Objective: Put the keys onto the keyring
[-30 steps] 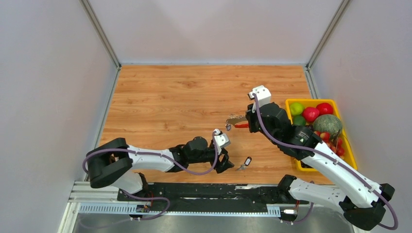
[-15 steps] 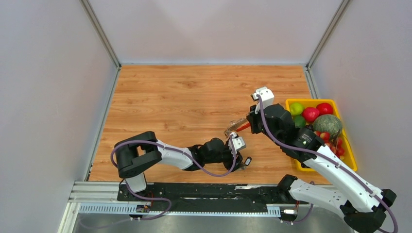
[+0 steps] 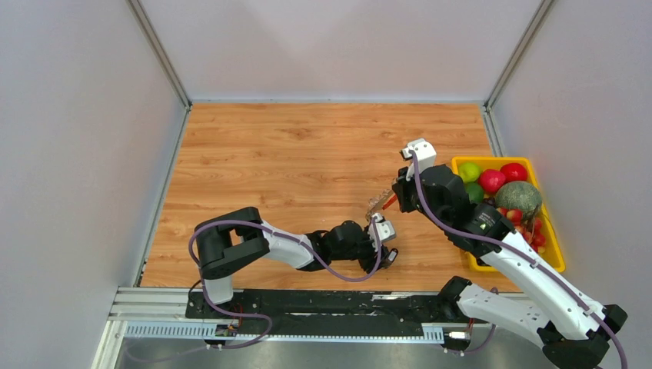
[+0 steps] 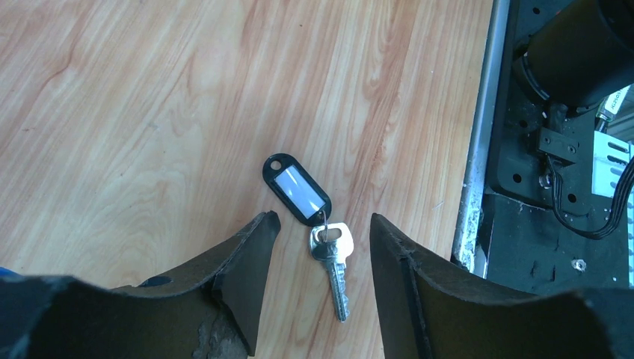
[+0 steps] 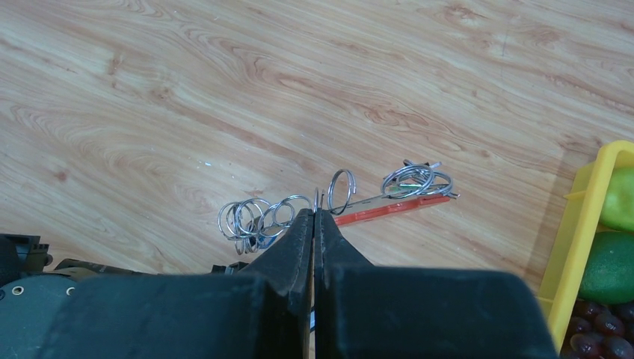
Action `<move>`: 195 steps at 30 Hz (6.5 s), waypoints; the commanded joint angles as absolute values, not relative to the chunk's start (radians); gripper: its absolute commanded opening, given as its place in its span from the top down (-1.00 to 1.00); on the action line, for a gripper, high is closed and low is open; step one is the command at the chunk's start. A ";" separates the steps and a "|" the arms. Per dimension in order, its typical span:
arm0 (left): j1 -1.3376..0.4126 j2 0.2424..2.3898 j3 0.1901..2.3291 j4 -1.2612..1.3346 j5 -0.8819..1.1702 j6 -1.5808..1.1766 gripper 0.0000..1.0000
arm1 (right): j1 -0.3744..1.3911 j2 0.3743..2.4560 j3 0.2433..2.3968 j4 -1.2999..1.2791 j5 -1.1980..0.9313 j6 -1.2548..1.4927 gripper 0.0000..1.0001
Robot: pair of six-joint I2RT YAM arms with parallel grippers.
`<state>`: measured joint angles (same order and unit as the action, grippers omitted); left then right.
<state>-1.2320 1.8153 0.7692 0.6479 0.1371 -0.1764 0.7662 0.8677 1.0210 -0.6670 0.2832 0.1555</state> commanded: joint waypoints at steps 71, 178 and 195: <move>-1.285 1.116 0.668 0.256 0.078 -0.068 1.00 | 0.759 0.799 1.161 -0.654 0.152 0.005 1.00; -1.284 0.513 0.677 0.088 0.216 -0.037 1.00 | 1.045 1.122 1.419 -0.772 -0.868 -0.354 1.00; -1.284 0.521 0.677 0.082 0.274 -0.036 1.00 | 1.049 1.135 1.462 -0.744 -0.828 -0.320 1.00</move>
